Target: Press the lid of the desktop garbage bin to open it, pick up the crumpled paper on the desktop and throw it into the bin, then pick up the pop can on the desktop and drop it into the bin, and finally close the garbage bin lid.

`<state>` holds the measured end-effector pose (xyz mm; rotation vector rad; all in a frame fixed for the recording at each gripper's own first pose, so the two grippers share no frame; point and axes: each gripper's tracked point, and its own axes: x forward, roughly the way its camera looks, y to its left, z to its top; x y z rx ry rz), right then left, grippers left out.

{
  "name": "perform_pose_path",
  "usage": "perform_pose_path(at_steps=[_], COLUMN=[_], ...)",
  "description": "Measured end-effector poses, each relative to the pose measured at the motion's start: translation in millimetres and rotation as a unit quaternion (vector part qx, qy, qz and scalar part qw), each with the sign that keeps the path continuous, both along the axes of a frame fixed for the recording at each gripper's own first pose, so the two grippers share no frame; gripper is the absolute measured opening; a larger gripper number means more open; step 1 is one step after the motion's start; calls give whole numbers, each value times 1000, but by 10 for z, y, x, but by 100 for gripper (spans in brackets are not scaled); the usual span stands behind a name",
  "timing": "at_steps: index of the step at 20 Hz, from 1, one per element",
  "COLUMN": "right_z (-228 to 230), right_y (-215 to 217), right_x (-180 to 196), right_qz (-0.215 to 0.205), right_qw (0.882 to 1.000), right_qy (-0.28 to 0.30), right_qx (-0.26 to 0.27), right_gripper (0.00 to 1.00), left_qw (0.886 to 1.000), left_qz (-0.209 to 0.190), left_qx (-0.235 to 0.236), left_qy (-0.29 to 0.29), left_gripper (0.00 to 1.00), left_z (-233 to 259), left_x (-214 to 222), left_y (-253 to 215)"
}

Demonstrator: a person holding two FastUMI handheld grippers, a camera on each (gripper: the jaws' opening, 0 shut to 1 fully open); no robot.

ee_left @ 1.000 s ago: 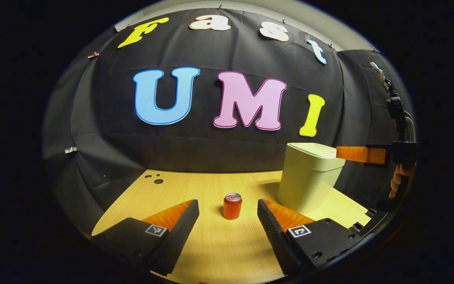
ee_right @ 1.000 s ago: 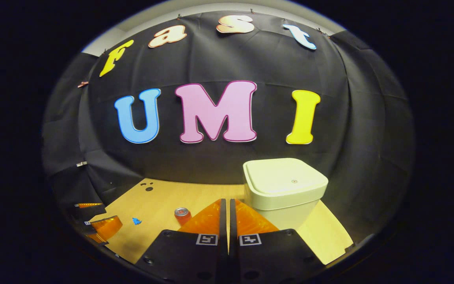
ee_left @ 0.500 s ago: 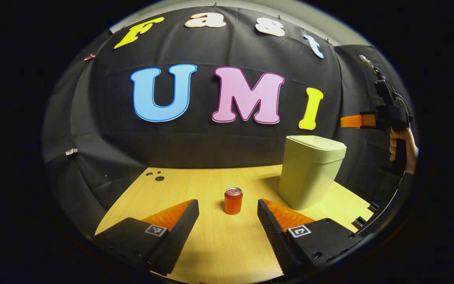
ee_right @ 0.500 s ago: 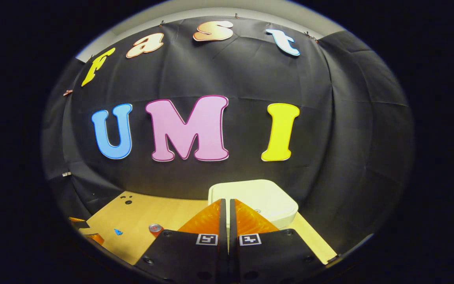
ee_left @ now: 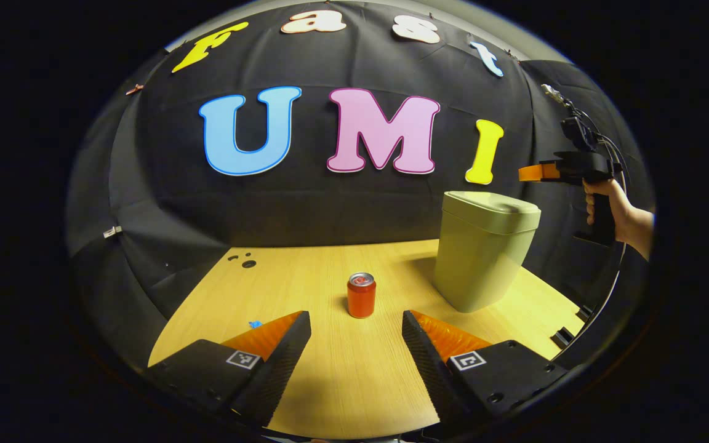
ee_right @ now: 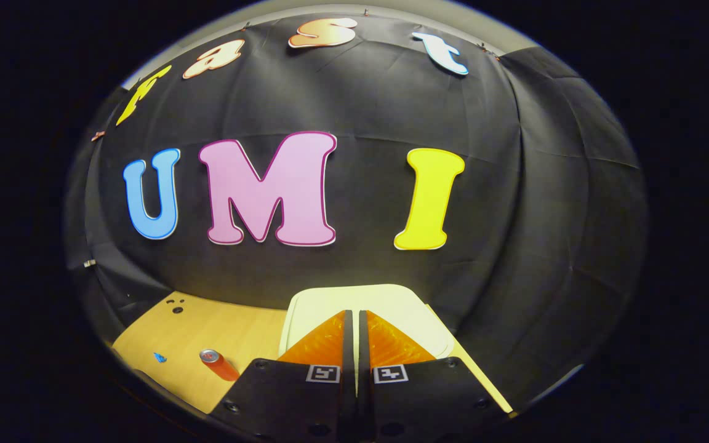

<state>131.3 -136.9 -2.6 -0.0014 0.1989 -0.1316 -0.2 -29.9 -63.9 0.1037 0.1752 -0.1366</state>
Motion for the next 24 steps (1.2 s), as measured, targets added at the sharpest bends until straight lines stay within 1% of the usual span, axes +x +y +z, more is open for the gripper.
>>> perform_pose_path(at_steps=[1,2,3,5,7,11,13,14,15,18,21,24], right_z=[-56,-106,-151,-262,-434,-551,-546,-578,-573,-587,-607,-619], right_y=[-23,-45,-63,-109,-157,-213,-210,-205,-181,-171,-163,-167], right_x=[16,34,48,75,76,104,115,112,115,128,92,88], right_qz=[1,0,-1,-6,-7,-15,-15,-14,-12,-12,-10,-16], right_qw=[1000,1000,1000,999,998,996,996,996,995,993,993,995], right_qy=[8,15,21,37,64,82,80,83,82,81,83,78], right_qx=[1,1,2,6,15,19,30,39,53,81,81,55], right_gripper=[5,8,5,5,5,5,5,2,5,6,6,6], left_qw=[1000,1000,1000,1000,999,999,998,998,998,997,995,994], left_qz=[1,3,5,13,31,40,43,43,45,58,66,74], left_qx=[-1,-1,-1,-4,-5,-7,-8,-8,-5,0,-16,-24], left_qy=[4,7,9,14,28,33,36,38,44,59,68,73], left_gripper=[96,96,96,96,96,96,96,96,96,96,96,96], left_z=[-13,-38,-41,-63,-124,-146,-166,-191,-215,-321,-355,-410], left_x=[-2,-5,-6,21,35,3,0,7,13,24,48,65], left_y=[-11,-6,1,17,75,129,142,145,152,219,256,308])
